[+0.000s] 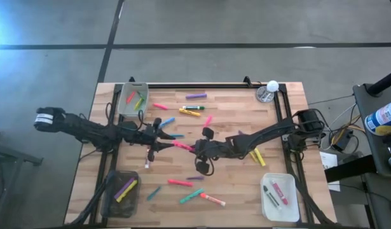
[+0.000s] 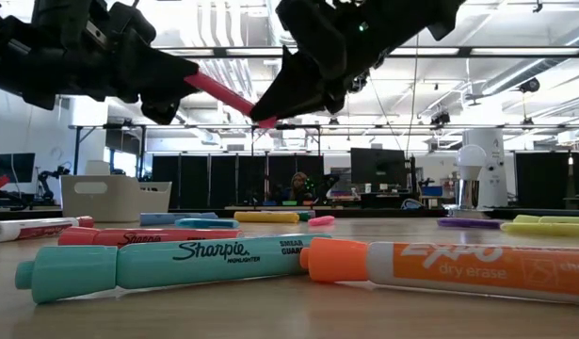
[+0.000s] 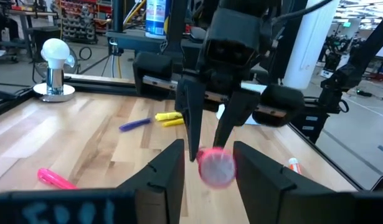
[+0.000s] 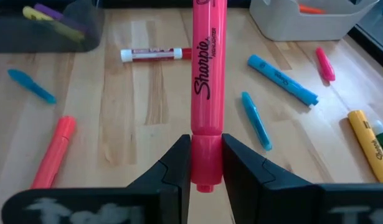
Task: Pick & Place Markers
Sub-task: Put the right pink marker pen into the black bin
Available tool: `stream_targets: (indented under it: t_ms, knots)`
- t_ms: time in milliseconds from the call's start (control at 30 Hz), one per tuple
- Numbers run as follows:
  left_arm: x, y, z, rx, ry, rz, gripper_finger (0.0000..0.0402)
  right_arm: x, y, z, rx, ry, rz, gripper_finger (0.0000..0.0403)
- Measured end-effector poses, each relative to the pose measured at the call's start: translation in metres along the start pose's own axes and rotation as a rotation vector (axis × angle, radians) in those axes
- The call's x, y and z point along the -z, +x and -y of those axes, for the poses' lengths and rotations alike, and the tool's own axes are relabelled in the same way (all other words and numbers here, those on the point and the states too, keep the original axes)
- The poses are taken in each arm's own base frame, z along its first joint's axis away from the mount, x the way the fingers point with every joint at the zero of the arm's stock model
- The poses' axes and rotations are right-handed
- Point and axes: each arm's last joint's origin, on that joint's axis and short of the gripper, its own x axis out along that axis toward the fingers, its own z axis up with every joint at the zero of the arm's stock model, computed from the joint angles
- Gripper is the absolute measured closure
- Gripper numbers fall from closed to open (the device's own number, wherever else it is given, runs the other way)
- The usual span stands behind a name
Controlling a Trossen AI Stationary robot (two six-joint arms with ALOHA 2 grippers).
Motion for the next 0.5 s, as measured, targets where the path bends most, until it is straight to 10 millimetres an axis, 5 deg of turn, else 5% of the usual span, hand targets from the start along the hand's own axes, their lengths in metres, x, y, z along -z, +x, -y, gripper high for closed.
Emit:
stream_targets:
  t_ms: [500]
  knots:
    - [0.0012, 0.0023, 0.0015, 0.011, 0.018, -0.001, 0.0337, -0.0027, 0.0037, -0.0015, -0.002, -0.001, 0.052, 0.0333]
